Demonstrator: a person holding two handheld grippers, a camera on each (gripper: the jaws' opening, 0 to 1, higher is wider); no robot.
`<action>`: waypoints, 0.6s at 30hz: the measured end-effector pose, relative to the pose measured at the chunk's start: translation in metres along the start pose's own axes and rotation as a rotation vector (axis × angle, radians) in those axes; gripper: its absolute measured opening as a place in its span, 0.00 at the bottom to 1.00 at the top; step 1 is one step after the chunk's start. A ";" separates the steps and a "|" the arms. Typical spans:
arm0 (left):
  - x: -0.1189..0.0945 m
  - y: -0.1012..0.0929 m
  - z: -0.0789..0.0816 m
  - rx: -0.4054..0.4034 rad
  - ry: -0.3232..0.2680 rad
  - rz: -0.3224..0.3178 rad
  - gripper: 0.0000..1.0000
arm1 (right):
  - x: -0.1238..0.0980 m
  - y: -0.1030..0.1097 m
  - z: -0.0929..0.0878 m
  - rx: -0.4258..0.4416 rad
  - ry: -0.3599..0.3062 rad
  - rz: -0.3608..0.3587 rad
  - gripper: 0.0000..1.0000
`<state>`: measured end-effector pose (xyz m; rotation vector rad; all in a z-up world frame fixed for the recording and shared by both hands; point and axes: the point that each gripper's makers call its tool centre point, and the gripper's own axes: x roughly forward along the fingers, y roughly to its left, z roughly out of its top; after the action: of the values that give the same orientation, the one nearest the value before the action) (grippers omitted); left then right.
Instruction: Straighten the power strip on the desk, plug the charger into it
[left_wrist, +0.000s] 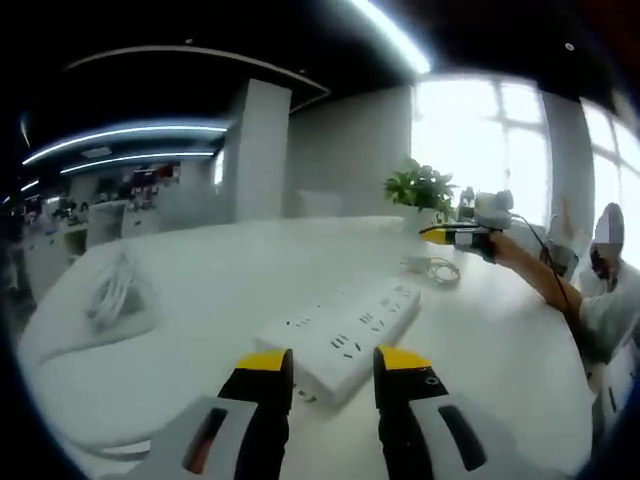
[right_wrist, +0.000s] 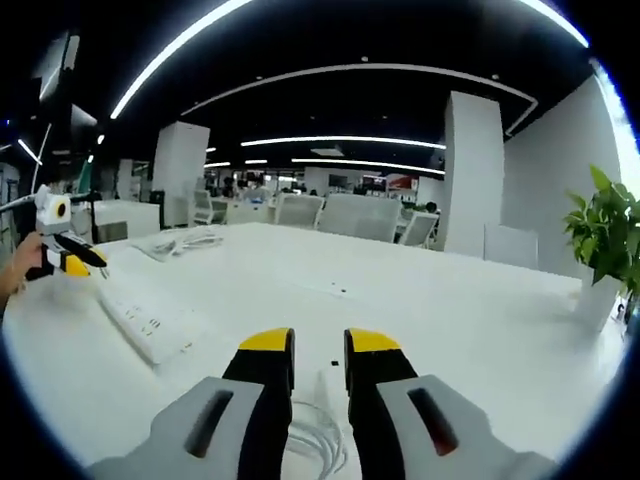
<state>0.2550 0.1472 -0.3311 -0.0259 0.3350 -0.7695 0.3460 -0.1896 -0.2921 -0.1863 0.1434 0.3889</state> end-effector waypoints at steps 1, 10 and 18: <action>0.000 -0.002 0.001 -0.002 -0.004 -0.006 0.33 | 0.000 -0.004 -0.002 -0.001 0.005 -0.009 0.21; 0.004 -0.003 0.001 -0.019 -0.018 -0.011 0.33 | 0.004 -0.023 -0.023 0.049 0.075 -0.039 0.24; 0.004 -0.006 0.000 -0.015 -0.011 -0.021 0.33 | 0.003 -0.017 -0.037 0.032 0.128 -0.035 0.27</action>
<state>0.2535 0.1404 -0.3312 -0.0476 0.3308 -0.7875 0.3516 -0.2118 -0.3262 -0.1816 0.2716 0.3396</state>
